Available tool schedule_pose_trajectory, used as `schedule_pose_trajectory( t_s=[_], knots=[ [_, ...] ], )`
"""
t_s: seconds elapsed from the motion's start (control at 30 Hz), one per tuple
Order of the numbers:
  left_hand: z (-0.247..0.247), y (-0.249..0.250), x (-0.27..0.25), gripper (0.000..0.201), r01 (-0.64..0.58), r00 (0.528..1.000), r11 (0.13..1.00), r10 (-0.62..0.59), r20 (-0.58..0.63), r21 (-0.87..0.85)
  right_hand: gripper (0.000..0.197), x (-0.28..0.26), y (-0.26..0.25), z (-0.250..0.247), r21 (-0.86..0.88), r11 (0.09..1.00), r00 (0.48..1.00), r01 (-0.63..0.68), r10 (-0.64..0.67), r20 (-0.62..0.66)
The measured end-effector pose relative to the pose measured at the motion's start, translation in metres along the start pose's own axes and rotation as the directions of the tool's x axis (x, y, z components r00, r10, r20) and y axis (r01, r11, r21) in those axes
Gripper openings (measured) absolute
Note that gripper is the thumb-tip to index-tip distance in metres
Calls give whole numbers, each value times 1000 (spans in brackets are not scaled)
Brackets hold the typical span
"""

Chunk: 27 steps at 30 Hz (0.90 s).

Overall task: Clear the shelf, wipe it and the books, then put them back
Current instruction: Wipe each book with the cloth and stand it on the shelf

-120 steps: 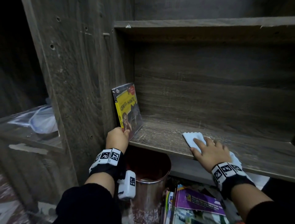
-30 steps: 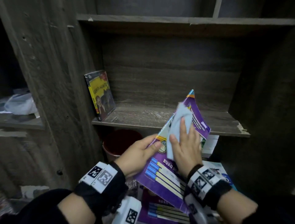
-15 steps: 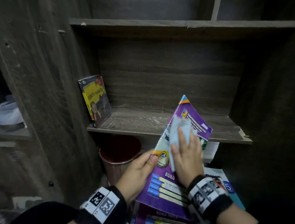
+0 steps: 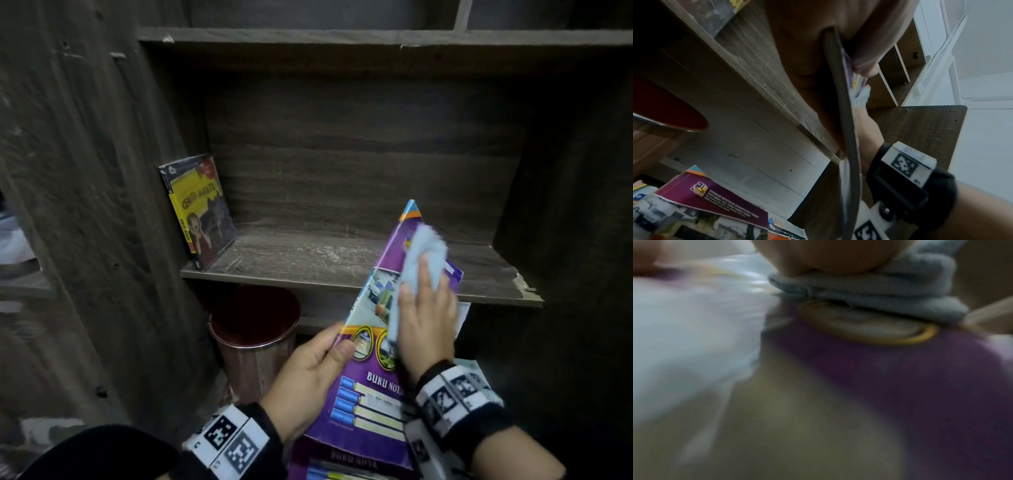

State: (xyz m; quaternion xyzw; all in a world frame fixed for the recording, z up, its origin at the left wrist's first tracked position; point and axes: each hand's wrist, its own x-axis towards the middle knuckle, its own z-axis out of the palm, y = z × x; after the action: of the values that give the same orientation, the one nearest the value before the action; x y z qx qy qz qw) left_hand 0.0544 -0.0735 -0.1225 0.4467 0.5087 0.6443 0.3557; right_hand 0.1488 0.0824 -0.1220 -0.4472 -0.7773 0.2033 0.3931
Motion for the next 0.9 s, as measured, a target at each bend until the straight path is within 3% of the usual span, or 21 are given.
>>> schedule_pose_trajectory(
  t_s=[0.07,0.1,0.13,0.2,0.27,0.3,0.37,0.43,0.5,0.53,0.6,0.67,0.73,0.8,0.9],
  knots=[
    [0,-2,-1,33,15,998,1000,-15,54,-11,51,18,8,-8,38,971,971,-236,237,-27],
    [0,-2,-2,34,18,997,1000,-19,72,8,51,17,7,-11,56,956,956,-289,291,-23],
    [1,-3,-2,32,12,997,999,-14,78,30,51,10,2,-12,29,964,964,-264,264,-10],
    [3,-4,-1,30,-14,998,998,10,63,57,51,-16,-14,-12,-7,1000,999,-29,30,16],
    [3,-3,0,33,-28,999,999,27,40,30,53,-34,-23,-11,58,974,975,221,-222,15],
    [2,-2,1,35,-35,998,999,35,43,10,53,-33,-24,-12,77,960,963,270,-271,3],
    [2,2,2,37,-35,997,999,36,63,-15,50,-17,-18,-16,92,979,982,184,-180,-48],
    [-1,4,2,33,-35,996,999,38,80,-41,50,5,-5,-21,126,991,996,-53,61,-59],
    [-2,7,2,27,-59,996,997,62,69,-47,49,16,8,-23,162,954,964,-252,262,-45],
    [-2,9,3,26,-74,995,996,77,55,-58,49,14,9,-21,160,945,955,-285,294,-38],
    [-2,12,6,26,-96,995,992,95,-19,-86,52,-1,2,-11,104,974,979,-201,204,-16],
    [-6,12,10,26,-135,985,986,123,-122,-98,55,-30,-11,2,88,996,999,0,-4,40],
    [-11,13,12,34,-161,973,984,146,-179,-71,49,-65,-25,13,75,976,966,203,-213,149],
    [-12,13,12,34,-161,973,986,150,-178,-50,45,-83,-34,16,73,937,918,342,-350,189],
    [-6,11,7,31,-115,988,993,109,-113,-40,46,-61,-34,7,63,916,912,397,-401,86]
  ],
)
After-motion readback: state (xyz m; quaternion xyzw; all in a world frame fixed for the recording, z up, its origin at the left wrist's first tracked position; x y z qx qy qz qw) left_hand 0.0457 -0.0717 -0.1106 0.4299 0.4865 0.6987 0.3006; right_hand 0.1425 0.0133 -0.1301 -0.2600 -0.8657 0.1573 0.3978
